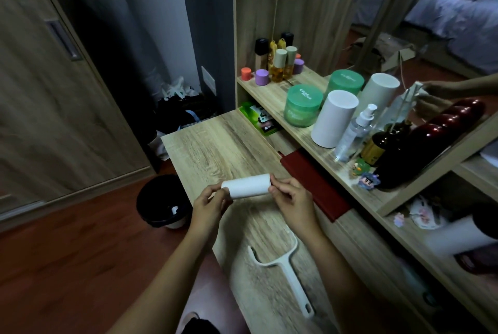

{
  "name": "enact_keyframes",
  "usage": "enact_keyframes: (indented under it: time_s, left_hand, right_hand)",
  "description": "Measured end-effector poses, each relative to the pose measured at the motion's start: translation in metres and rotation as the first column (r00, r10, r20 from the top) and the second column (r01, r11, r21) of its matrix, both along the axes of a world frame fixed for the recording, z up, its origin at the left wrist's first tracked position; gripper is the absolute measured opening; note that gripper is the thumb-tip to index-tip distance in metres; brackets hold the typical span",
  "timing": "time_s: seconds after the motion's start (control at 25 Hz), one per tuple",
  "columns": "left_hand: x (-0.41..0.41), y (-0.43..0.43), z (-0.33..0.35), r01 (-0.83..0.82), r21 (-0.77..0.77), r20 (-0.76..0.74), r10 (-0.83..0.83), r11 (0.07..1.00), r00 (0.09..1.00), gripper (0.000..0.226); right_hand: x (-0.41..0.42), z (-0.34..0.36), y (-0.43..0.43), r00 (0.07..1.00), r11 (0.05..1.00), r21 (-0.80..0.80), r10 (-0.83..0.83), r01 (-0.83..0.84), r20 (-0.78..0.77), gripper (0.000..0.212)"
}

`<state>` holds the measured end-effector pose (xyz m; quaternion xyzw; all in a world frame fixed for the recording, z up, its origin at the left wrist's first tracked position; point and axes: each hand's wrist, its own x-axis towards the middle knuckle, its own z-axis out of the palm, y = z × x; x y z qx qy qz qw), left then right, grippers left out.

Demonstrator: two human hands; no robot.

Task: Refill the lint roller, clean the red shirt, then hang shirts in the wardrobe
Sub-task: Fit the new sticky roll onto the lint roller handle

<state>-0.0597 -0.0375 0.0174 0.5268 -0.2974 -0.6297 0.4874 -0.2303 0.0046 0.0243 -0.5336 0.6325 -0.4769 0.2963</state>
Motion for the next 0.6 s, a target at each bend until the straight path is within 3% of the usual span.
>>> enact_keyframes:
  time_s: [0.2, 0.32, 0.4, 0.48, 0.6]
  left_hand:
    - [-0.004, -0.008, 0.009, -0.025, 0.086, -0.152, 0.037, 0.996, 0.988, 0.016]
    - [-0.01, -0.011, 0.013, -0.047, 0.166, -0.285, 0.094, 0.985, 0.954, 0.015]
    - [-0.014, -0.01, 0.015, -0.051, 0.207, -0.304, 0.114, 0.977, 0.946, 0.018]
    - [-0.017, -0.005, 0.016, -0.032, 0.233, -0.31, 0.105, 0.972, 0.945, 0.019]
    - [-0.019, 0.001, 0.016, -0.023, 0.284, -0.321, 0.117, 0.959, 0.94, 0.012]
  right_hand:
    - [0.004, 0.002, -0.007, 0.98, 0.999, 0.031, 0.014, -0.021, 0.197, 0.034]
    - [0.007, -0.002, -0.005, 0.967, 0.996, 0.037, -0.086, 0.08, 0.241, 0.038]
    - [0.002, -0.01, 0.003, 0.972, 0.977, 0.074, -0.21, 0.202, 0.107, 0.035]
    - [-0.005, -0.031, 0.019, 0.942, 0.928, 0.179, -0.308, 0.328, -0.129, 0.034]
    - [-0.001, -0.074, 0.056, 0.878, 0.799, 0.416, -0.272, 0.434, -0.394, 0.043]
